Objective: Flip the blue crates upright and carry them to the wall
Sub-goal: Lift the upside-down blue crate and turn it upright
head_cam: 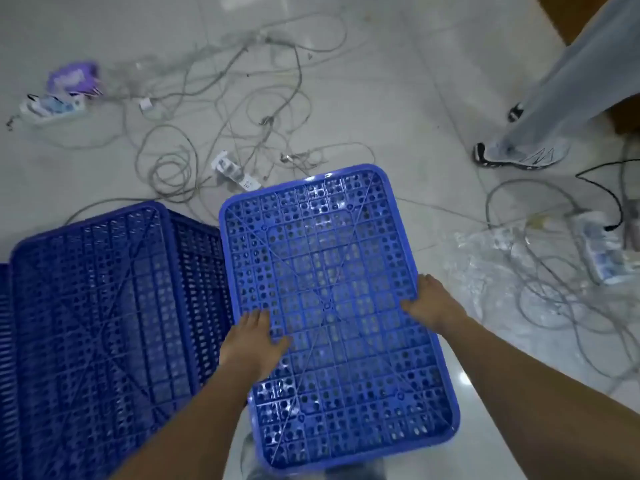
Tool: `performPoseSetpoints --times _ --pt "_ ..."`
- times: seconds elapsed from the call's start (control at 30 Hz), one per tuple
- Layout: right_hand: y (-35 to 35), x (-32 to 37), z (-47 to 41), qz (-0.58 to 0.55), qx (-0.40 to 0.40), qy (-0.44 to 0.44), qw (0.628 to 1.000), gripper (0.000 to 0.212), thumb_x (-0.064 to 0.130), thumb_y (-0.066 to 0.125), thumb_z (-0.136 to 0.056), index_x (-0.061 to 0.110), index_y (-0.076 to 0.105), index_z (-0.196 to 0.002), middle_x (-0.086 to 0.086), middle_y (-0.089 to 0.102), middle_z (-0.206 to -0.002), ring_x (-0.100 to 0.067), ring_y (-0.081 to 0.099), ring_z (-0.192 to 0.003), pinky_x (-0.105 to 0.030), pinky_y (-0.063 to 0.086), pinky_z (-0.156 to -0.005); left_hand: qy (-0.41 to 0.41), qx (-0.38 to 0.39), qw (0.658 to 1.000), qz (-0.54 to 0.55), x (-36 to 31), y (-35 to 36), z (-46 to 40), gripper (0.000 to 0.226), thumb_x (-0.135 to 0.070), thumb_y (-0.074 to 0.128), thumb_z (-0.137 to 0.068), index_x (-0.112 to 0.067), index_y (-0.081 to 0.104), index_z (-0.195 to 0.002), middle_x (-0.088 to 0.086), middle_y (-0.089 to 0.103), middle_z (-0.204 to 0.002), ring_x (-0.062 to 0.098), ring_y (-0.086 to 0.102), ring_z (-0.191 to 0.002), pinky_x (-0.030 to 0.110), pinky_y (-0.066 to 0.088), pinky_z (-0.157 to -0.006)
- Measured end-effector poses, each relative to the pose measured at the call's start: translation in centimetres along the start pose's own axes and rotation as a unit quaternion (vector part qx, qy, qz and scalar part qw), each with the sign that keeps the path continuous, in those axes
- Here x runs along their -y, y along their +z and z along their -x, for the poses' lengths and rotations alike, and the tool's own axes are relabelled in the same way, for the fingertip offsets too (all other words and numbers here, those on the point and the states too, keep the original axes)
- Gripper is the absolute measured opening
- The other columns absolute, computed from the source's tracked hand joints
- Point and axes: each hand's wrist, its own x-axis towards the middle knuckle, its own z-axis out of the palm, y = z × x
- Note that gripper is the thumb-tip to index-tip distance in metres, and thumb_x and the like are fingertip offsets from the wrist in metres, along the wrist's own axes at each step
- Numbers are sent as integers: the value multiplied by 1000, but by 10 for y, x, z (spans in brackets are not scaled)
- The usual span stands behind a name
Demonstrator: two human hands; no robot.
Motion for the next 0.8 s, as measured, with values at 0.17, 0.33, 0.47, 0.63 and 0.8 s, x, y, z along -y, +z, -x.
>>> performPoseSetpoints --times 0.17,0.33,0.47,0.63,0.8 --pt "24 -5 -28 -157 -15 56 986 82 31 55 -93 4 5 -153 -18 26 -155 -34 47 -125 -43 45 -96 -19 16 999 26 16 26 -21 75 -56 28 -97 -19 0 -155 0 -4 -164 19 2 -151 36 21 -120" --pt "30 -4 -48 -196 -62 113 972 77 33 57 -91 6 17 -151 -20 29 -148 -40 54 -112 -45 52 -86 5 26 994 102 22 59 -39 73 -50 32 -97 -24 -4 -155 -3 -9 -163 18 0 -151 36 24 -119" --pt "34 -5 -65 -220 -67 127 965 59 29 61 -87 3 40 -136 -23 54 -125 -36 58 -93 -42 52 -74 26 21 987 156 24 87 -55 75 -48 37 -97 -24 -5 -155 -6 -14 -162 16 -7 -151 36 21 -120" --pt "33 1 -57 -153 -69 107 980 57 32 64 -86 1 43 -129 -20 56 -118 -36 58 -97 -45 52 -79 20 -12 986 168 35 103 -56 72 -44 40 -98 -27 0 -155 -9 -17 -161 13 -12 -150 31 39 -110" --pt "21 25 -25 -87 -78 10 993 30 26 60 -92 0 54 -109 -12 56 -95 -27 51 -81 -32 39 -69 -30 2 982 185 48 80 -58 67 -45 36 -98 -23 9 -155 -3 -11 -163 19 -7 -151 37 42 -107"
